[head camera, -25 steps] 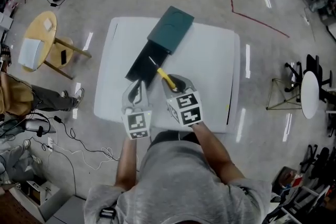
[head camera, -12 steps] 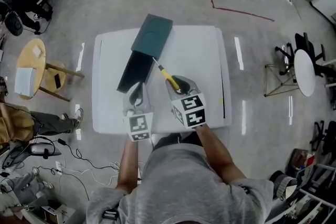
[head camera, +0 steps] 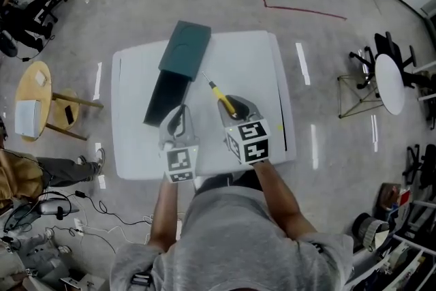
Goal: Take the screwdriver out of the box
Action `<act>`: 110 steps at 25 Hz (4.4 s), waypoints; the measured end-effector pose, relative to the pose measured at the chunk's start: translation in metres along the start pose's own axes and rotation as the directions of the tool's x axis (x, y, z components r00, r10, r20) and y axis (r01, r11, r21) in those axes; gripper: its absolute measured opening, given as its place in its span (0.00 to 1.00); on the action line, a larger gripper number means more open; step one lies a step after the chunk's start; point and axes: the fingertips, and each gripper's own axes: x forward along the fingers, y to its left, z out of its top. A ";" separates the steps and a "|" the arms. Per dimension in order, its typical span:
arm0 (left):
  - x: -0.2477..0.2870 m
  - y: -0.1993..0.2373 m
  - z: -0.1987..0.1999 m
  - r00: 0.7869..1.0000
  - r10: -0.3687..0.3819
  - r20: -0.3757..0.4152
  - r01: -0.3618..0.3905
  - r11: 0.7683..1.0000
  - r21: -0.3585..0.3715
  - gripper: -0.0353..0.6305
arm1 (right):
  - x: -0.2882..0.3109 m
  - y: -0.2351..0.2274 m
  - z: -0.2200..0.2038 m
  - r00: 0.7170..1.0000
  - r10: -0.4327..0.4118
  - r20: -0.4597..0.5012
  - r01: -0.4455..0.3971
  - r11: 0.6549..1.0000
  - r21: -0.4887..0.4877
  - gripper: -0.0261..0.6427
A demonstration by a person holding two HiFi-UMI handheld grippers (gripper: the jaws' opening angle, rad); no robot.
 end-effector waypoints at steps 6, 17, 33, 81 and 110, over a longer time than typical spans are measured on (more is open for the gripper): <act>0.013 -0.012 -0.001 1.000 -0.027 -0.011 0.027 1.000 0.008 0.07 | -0.003 -0.019 -0.003 1.000 -0.024 0.001 0.024 0.999 0.021 0.16; 0.039 -0.039 -0.009 0.996 -0.080 -0.050 0.081 0.996 0.022 0.07 | -0.005 -0.063 -0.020 0.997 -0.077 -0.025 0.079 0.993 0.090 0.16; 0.077 -0.083 -0.030 0.983 -0.142 -0.119 0.146 0.989 0.025 0.07 | -0.003 -0.126 -0.058 0.989 -0.120 -0.083 0.133 0.975 0.176 0.16; 0.163 -0.152 -0.140 0.928 -0.222 -0.298 0.226 0.974 -0.022 0.07 | 0.074 -0.216 -0.175 0.972 -0.071 -0.223 0.134 0.950 0.282 0.16; 0.162 -0.143 -0.129 0.940 -0.186 -0.285 0.188 0.982 -0.021 0.07 | 0.081 -0.202 -0.174 0.961 -0.074 -0.268 0.128 0.973 0.192 0.39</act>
